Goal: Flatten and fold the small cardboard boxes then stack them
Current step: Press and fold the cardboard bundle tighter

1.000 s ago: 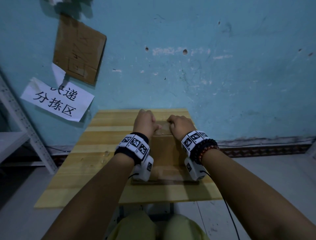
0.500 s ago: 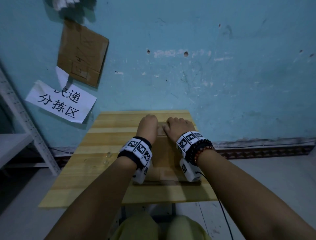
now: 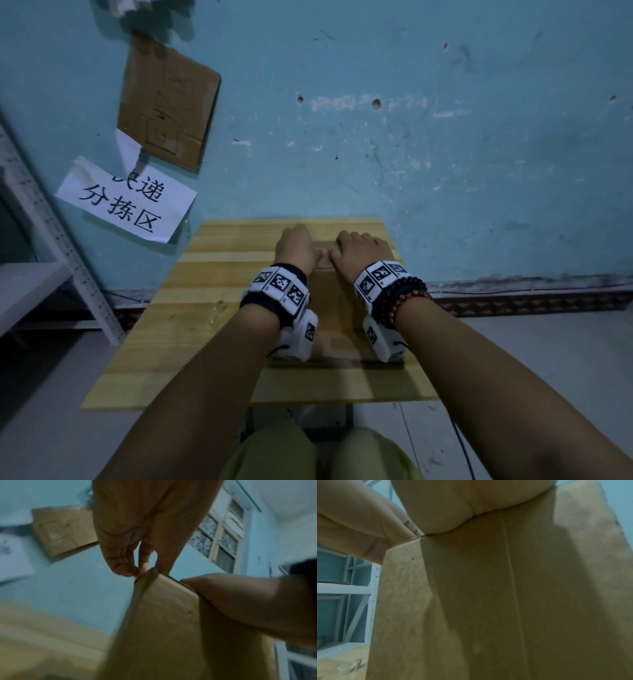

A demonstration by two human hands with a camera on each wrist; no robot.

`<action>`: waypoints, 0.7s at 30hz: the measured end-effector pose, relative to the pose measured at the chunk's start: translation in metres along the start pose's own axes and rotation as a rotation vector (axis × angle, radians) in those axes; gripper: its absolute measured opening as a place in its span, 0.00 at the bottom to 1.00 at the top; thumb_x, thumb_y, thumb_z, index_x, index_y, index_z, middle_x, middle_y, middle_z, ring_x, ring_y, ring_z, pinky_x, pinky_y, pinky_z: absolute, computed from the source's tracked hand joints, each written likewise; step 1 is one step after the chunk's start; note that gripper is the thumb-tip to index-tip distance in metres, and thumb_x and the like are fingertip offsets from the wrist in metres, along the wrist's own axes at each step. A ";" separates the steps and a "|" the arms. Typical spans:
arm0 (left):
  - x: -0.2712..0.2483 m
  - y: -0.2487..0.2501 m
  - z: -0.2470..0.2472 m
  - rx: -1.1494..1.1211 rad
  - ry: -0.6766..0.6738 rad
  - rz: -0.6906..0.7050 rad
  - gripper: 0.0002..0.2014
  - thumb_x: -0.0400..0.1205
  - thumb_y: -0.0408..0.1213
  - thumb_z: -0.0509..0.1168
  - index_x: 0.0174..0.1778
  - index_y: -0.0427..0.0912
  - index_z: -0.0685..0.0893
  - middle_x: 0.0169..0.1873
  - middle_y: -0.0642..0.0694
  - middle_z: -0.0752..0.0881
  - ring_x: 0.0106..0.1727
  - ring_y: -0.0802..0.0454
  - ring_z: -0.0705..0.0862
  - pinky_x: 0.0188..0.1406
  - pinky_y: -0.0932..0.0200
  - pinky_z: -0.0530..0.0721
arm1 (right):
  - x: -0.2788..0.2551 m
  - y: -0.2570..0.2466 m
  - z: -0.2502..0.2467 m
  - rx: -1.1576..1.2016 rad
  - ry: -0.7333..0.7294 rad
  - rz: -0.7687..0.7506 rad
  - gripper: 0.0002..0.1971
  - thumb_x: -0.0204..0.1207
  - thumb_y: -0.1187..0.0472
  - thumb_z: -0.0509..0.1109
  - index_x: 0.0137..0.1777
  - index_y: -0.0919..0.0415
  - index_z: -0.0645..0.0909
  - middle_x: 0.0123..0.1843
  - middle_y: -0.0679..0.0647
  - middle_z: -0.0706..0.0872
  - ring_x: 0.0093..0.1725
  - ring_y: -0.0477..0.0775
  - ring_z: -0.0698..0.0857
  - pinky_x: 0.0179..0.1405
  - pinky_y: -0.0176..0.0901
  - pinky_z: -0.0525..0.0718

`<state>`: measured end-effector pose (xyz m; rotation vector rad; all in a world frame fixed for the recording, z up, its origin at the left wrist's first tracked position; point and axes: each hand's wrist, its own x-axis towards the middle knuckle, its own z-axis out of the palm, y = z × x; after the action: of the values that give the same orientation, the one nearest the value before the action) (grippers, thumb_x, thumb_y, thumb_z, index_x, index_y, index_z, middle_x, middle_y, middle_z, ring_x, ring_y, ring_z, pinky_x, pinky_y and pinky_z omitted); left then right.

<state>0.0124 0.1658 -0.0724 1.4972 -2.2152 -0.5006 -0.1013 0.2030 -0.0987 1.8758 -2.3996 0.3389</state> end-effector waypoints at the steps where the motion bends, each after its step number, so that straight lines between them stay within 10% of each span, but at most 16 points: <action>1: -0.001 0.001 0.000 0.054 -0.017 0.004 0.11 0.80 0.41 0.66 0.43 0.34 0.79 0.51 0.34 0.84 0.53 0.39 0.83 0.42 0.54 0.75 | 0.000 0.000 0.000 0.002 0.001 0.002 0.22 0.82 0.47 0.48 0.66 0.59 0.71 0.68 0.60 0.78 0.68 0.60 0.75 0.67 0.54 0.69; 10: 0.003 0.004 -0.008 0.241 -0.260 -0.013 0.19 0.86 0.44 0.55 0.58 0.30 0.80 0.57 0.35 0.84 0.55 0.40 0.82 0.52 0.52 0.78 | -0.002 -0.001 0.000 0.003 0.013 0.004 0.23 0.82 0.45 0.48 0.66 0.59 0.71 0.67 0.60 0.79 0.67 0.60 0.75 0.67 0.54 0.69; 21: -0.004 0.014 -0.009 0.559 -0.235 0.084 0.13 0.85 0.31 0.53 0.57 0.34 0.81 0.57 0.38 0.83 0.58 0.40 0.82 0.49 0.53 0.76 | -0.005 -0.004 -0.002 -0.024 0.011 0.020 0.23 0.82 0.47 0.47 0.69 0.59 0.70 0.69 0.59 0.78 0.69 0.59 0.75 0.69 0.54 0.69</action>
<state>0.0075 0.1738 -0.0586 1.6594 -2.7456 -0.0198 -0.0967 0.2069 -0.0975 1.8365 -2.4059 0.3194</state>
